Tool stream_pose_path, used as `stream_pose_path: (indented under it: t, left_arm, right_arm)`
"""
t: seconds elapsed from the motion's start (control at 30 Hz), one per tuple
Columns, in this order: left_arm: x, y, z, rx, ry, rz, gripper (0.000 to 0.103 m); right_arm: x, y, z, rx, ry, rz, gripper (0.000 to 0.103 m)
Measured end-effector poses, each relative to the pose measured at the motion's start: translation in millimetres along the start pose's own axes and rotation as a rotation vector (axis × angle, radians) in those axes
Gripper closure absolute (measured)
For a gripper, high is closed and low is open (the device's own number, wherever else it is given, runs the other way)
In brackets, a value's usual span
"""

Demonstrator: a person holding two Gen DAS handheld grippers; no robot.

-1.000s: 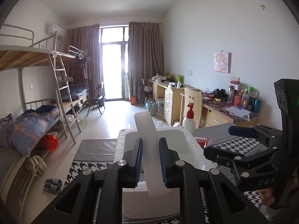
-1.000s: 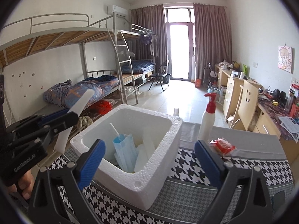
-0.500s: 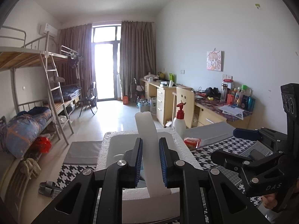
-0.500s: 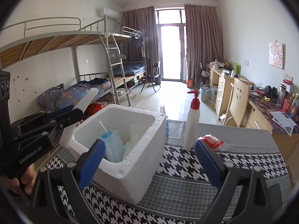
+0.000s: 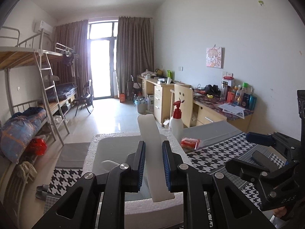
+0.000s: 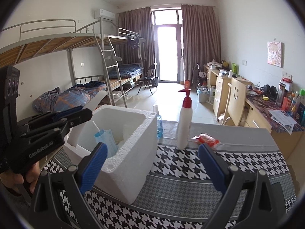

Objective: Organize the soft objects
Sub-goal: 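Lower the foam stick into the box and open the left tool, then withdraw both tools from the box back toward the table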

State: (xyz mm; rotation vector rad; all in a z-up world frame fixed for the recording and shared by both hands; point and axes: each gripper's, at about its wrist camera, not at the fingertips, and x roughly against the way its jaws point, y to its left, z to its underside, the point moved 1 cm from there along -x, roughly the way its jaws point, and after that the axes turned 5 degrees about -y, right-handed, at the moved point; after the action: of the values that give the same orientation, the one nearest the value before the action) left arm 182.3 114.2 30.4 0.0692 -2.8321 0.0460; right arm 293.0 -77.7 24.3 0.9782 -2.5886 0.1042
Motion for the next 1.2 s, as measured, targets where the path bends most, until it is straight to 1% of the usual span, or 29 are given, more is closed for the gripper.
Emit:
stream_pose_path:
  t: [0.4, 0.53, 0.6, 0.7, 0.73, 0.77, 0.83, 0.9, 0.97, 1.2]
  left_arm:
    - [-19, 0, 0, 0.010, 0.045, -0.018, 0.084]
    - [-26, 1, 2, 0.010, 0.061, -0.032, 0.081]
    - [-33, 2, 3, 0.011, 0.087, -0.042, 0.079]
    - [-38, 3, 5, 0.007, 0.105, -0.048, 0.067]
    - [-38, 3, 5, 0.003, 0.104, -0.055, 0.053]
    - [-37, 2, 5, 0.000, 0.099, -0.060, 0.033]
    - [-33, 2, 5, -0.009, 0.077, -0.079, 0.016]
    - [-29, 3, 4, -0.010, 0.060, -0.096, 0.015]
    - [-30, 5, 3, -0.004, 0.061, -0.094, 0.008]
    - [-19, 6, 1, 0.003, 0.035, -0.111, 0.004]
  right_arm:
    - [3, -6, 4, -0.001, 0.001, 0.019, 0.005]
    - [6, -7, 7, 0.008, 0.004, 0.025, 0.005]
    - [7, -8, 8, 0.007, 0.006, 0.027, 0.005]
    - [7, -9, 7, 0.005, 0.006, 0.038, 0.005]
    - [8, -9, 7, 0.007, 0.005, 0.039, 0.005]
    - [8, -9, 7, 0.007, 0.006, 0.039, 0.005]
    - [8, -9, 7, 0.004, 0.006, 0.040, 0.005]
    - [8, -9, 8, 0.005, 0.005, 0.044, 0.005]
    - [9, -8, 8, 0.014, 0.002, 0.050, 0.005]
    - [12, -6, 7, 0.017, -0.006, 0.045, 0.005]
